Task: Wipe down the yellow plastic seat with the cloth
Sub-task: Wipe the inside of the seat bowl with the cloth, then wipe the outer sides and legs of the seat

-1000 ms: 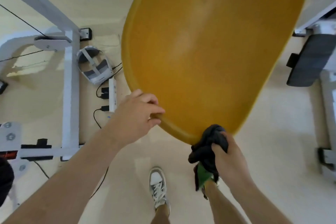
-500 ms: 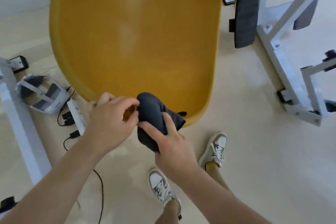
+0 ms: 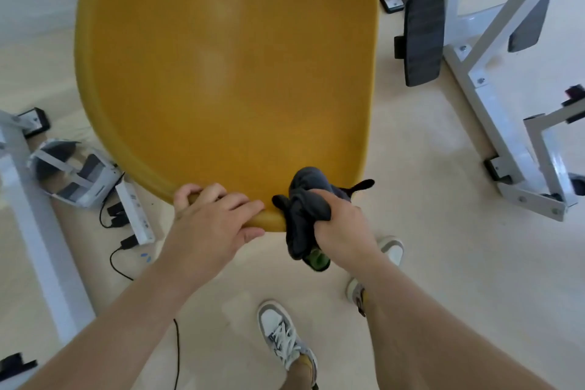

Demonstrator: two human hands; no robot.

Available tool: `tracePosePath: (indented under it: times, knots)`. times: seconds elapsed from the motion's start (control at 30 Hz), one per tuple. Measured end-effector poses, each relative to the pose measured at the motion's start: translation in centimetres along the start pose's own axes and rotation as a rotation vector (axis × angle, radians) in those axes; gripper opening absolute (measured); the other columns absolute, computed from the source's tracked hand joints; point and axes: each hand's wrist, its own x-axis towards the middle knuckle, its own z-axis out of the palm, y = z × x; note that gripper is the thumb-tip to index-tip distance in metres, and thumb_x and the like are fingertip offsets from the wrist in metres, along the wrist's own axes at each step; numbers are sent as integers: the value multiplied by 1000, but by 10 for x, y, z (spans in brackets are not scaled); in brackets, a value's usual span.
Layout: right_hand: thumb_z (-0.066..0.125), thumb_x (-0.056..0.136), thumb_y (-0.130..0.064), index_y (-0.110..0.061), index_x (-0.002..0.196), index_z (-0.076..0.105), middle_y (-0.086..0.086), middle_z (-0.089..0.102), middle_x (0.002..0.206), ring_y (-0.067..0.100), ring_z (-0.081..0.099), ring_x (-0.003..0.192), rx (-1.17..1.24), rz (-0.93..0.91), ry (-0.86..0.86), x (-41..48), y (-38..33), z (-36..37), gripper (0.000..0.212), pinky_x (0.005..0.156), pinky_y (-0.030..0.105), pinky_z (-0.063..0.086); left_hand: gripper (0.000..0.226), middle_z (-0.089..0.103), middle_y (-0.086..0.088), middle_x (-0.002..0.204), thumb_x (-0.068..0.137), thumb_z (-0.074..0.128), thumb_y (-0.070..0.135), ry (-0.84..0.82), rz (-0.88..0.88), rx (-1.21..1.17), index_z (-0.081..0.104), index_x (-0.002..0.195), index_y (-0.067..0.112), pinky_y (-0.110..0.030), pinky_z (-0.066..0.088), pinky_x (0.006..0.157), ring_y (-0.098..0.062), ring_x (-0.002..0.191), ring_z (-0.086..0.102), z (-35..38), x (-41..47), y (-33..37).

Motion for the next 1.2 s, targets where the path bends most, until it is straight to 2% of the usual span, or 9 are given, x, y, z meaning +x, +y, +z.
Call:
tracePosePath:
  times: [0.1,0.23,0.4,0.53,0.63,0.73,0.87,1.0,1.2]
  knots:
    - [48,82,-4,-42,115,62,-8,65,114,17,56,105,140,-73,-103,-9,-14,-9,53,85,32,48,41,67,14,94,86,40,56,51,26,44,68,98,28,-44,29,88,-20,89,56,1,-1,4]
    - [52,78,2,-43,93,65,-12,67,95,16,60,96,222,48,-117,8,7,-46,49,82,31,48,37,66,13,94,89,43,54,69,33,38,66,101,27,-45,32,88,-19,90,54,9,4,32]
    - [53,79,9,-25,81,65,5,64,83,24,58,83,412,253,180,21,48,-111,36,76,32,44,27,59,11,84,86,50,47,-49,-135,-113,65,96,27,-42,30,83,-19,85,49,17,52,145]
    - [52,89,-4,-34,85,61,-1,64,88,17,59,82,537,305,370,29,67,-181,31,77,36,50,27,55,6,84,71,66,15,-244,-225,-286,64,96,25,-38,26,79,-19,88,46,-4,118,230]
    - [54,91,-17,-34,91,62,-1,65,92,20,60,89,309,253,341,40,85,-213,19,81,37,50,24,54,2,107,87,49,8,-275,-116,-287,55,105,22,-35,28,77,-23,105,44,-18,160,244]
    - [55,92,-32,-36,110,59,-2,64,94,19,59,88,4,203,210,45,90,-216,20,79,35,48,33,54,8,122,99,38,44,-335,13,-156,53,123,26,-35,40,85,-19,114,46,-29,151,179]
    - [60,84,-52,-42,116,50,-6,56,99,16,50,92,-157,72,135,32,83,-195,35,83,34,42,61,67,11,109,97,11,63,-425,210,-18,55,124,30,-31,53,73,-13,95,63,-24,118,116]
    - [63,85,-40,-34,108,57,-7,59,93,9,39,87,-143,-67,278,37,94,-187,25,93,29,33,58,71,4,90,101,14,51,-268,337,7,62,107,21,-26,54,57,-14,73,68,-4,117,118]
    - [59,88,-22,-26,113,57,1,59,100,27,54,98,-194,32,317,106,154,-254,25,76,30,33,50,71,1,87,97,28,46,-139,317,-40,65,101,14,-24,50,53,-15,68,67,9,137,195]
